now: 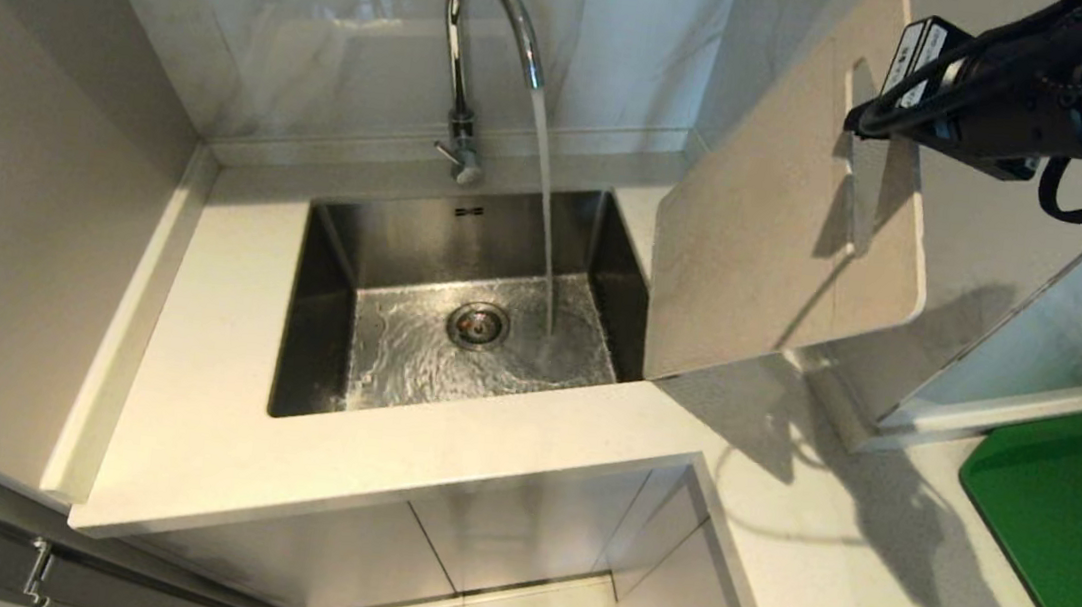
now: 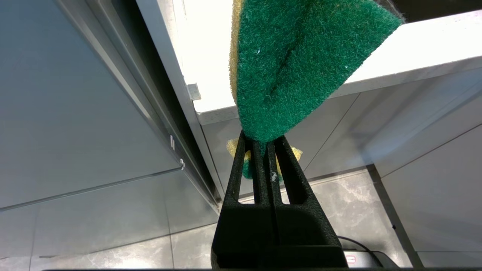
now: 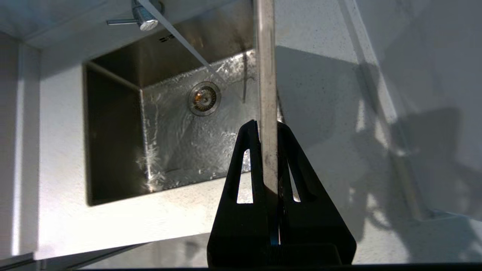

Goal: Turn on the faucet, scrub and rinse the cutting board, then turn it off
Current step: Pick up the cutting board

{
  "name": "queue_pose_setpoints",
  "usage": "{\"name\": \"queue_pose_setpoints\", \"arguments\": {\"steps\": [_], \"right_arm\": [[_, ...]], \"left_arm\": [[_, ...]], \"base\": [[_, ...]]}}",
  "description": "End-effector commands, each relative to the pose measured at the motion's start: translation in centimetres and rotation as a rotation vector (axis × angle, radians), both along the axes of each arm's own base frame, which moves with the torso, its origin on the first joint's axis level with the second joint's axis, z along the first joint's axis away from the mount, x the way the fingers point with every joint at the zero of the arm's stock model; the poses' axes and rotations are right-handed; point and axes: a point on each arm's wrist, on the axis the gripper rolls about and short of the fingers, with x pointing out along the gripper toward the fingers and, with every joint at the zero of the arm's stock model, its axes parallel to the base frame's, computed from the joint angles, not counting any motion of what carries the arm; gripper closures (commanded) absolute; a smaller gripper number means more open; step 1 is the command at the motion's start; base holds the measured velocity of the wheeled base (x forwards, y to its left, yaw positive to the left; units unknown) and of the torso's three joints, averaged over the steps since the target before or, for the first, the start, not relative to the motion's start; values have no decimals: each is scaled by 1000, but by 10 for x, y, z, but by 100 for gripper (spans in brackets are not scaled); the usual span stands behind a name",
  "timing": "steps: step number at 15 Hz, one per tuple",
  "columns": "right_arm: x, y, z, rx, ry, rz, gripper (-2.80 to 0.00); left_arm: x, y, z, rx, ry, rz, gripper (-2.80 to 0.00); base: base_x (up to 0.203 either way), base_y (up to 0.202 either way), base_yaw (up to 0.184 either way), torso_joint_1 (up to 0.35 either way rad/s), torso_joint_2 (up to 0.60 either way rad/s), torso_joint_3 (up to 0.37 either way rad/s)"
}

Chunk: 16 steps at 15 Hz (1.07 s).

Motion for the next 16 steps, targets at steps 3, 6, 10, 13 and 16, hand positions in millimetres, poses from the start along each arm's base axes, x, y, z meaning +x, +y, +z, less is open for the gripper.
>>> {"name": "queue_pose_setpoints", "arguments": {"steps": [3, 6, 10, 13, 16], "right_arm": [[0, 1, 1, 151, 41, 2, 0], [-2, 1, 1, 235, 68, 6, 0], [-12, -1, 7, 266, 60, 5, 0], [-9, 0, 5, 297, 76, -3, 0], [-11, -1, 6, 303, 80, -4, 0]], "left_arm": [[0, 0, 0, 0, 3, 1, 0], [0, 0, 0, 0, 2, 1, 0], [0, 0, 0, 0, 2, 1, 0], [0, 0, 0, 0, 3, 0, 0], [0, 0, 0, 0, 2, 1, 0]], "base": [[0, 0, 0, 0, 0, 0], [0, 0, 0, 0, 0, 0], [0, 0, 0, 0, 0, 0], [0, 0, 0, 0, 0, 0], [0, 0, 0, 0, 0, 0]]}}
